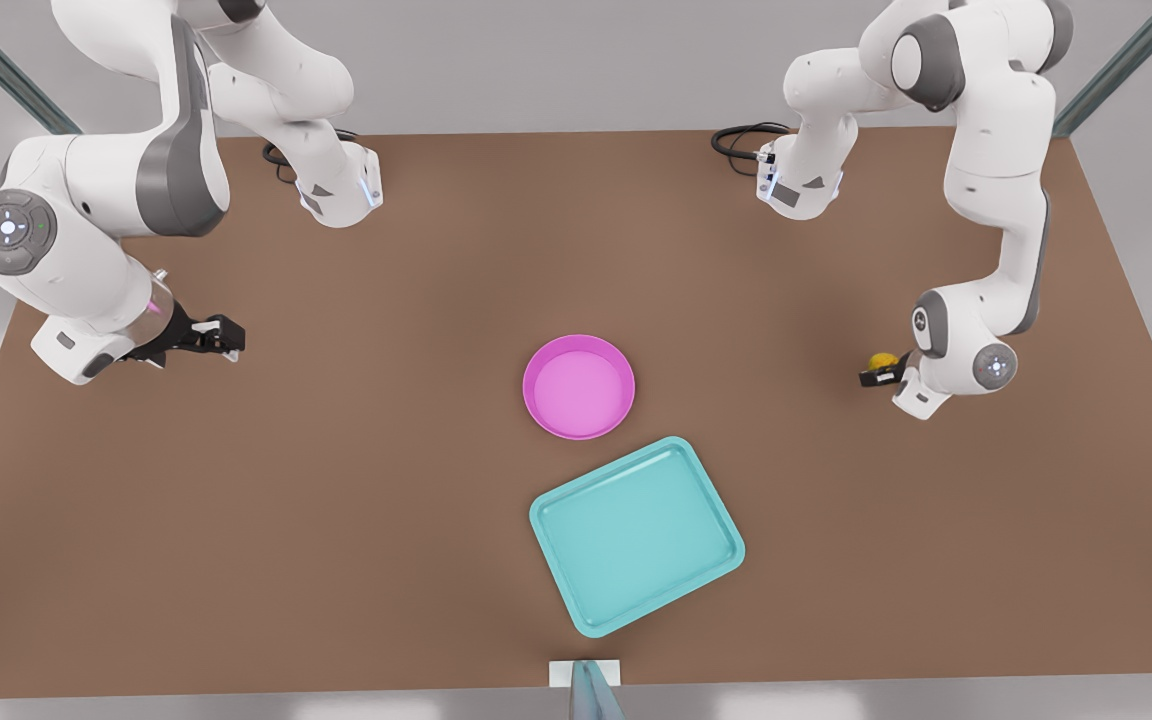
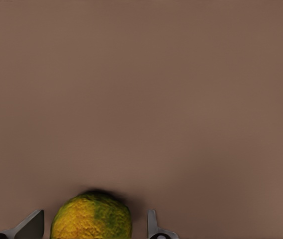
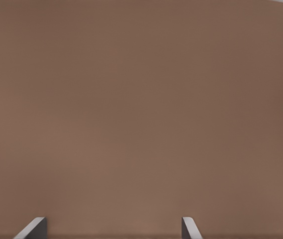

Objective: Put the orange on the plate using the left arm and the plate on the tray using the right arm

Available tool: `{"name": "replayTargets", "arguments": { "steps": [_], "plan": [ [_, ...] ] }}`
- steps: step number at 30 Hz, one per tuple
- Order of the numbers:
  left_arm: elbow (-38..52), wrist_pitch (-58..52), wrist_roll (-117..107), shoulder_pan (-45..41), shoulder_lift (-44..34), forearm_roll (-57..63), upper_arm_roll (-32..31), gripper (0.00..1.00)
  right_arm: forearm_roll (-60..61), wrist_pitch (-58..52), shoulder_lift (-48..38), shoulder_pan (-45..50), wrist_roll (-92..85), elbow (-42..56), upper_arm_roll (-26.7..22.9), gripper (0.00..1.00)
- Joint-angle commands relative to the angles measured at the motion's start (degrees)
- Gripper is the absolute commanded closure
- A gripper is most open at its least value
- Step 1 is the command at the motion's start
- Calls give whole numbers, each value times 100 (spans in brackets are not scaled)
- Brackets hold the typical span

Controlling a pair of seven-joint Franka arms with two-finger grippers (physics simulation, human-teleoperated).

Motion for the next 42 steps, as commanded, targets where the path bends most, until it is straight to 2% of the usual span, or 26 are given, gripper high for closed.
{"name": "replayTargets", "arguments": {
  "steps": [1, 13, 16, 19, 24, 27, 31, 33, 36, 38, 40, 42],
  "plan": [
    [3, 129, 42, 1, 16, 13, 0, 0, 3, -6, -1, 0, 4, 3, 0, 0],
    [-15, -398, 42, 19, -36, 13, 0, 0, 65, 3, 17, -17, -5, 3, 0, 0],
    [-15, -328, 33, 19, -19, 13, 0, 10, 65, 3, 17, -17, -5, 3, 0, 0],
    [-6, -293, 33, 36, 7, 13, 0, 12, 65, 3, 17, -17, -5, 3, 0, 0],
    [3, -284, 33, 36, 16, 13, 0, 25, 65, 29, 26, -52, -14, 3, 0, 0],
    [11, -275, 33, 28, 25, 13, 0, 27, 65, 38, 26, -52, -14, 3, 0, 0],
    [20, -293, -28, 36, -10, 13, 0, 39, 65, 38, 34, -52, -23, 3, 0, 0],
    [73, -363, -46, 19, -28, 13, -9, 39, 65, 38, 34, -52, -23, 3, 0, 0],
    [389, -1057, -213, -34, -300, -4, -52, 39, 65, 38, 26, -96, -75, 3, -9, 0],
    [389, -1049, -221, -43, -291, -22, -70, 40, 65, 47, 34, -96, -75, -6, 0, 0],
    [398, -1057, -344, -498, -528, -31, -114, 40, 65, 47, 34, -96, -75, -6, -9, 0],
    [530, -1110, -1310, -1623, -599, -31, -114, 40, 65, 56, 34, -96, -75, -15, -9, 0]
  ]
}}
